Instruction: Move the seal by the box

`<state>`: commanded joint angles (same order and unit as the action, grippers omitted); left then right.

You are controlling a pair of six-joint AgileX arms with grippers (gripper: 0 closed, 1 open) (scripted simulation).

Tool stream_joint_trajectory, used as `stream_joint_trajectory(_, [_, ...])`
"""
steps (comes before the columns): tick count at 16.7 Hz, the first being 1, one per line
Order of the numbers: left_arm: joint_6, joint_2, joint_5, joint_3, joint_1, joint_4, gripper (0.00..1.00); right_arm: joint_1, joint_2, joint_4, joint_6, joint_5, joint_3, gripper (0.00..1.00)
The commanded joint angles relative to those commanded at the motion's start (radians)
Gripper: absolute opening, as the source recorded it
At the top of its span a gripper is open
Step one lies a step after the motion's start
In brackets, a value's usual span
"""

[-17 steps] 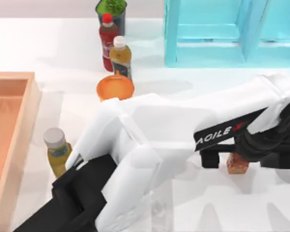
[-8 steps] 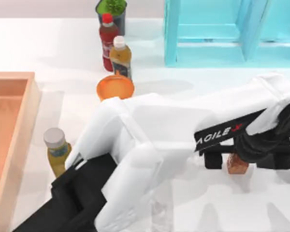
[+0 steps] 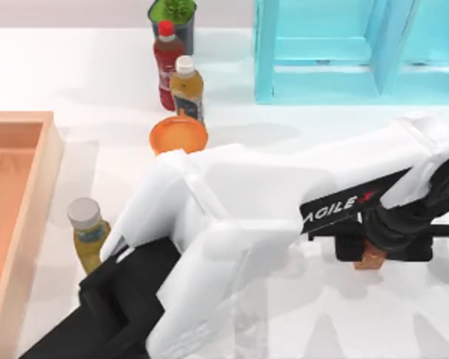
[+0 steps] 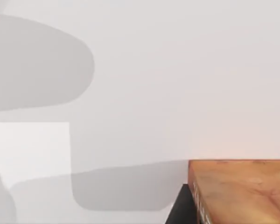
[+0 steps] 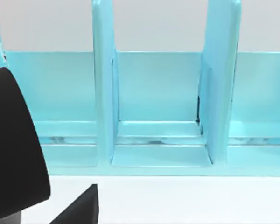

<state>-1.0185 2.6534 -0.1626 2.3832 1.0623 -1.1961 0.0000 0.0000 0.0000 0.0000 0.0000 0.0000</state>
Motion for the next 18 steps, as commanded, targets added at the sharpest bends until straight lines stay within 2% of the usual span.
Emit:
stream_joint_trajectory(1, [0.000, 0.000, 0.000, 0.000, 0.000, 0.000, 0.02, 0.000, 0.000, 0.000, 0.000, 0.000, 0.000, 1.00])
stream_joint_trajectory(2, [0.000, 0.000, 0.000, 0.000, 0.000, 0.000, 0.00, 0.000, 0.000, 0.000, 0.000, 0.000, 0.000, 1.00])
stream_joint_trajectory(12, [0.002, 0.005, -0.001, 0.017, 0.005, -0.015, 0.00, 0.000, 0.000, 0.000, 0.000, 0.000, 0.000, 1.00])
stream_joint_trajectory(18, [0.000, 0.040, 0.000, 0.217, 0.007, -0.182, 0.00, 0.000, 0.000, 0.000, 0.000, 0.000, 0.000, 1.00])
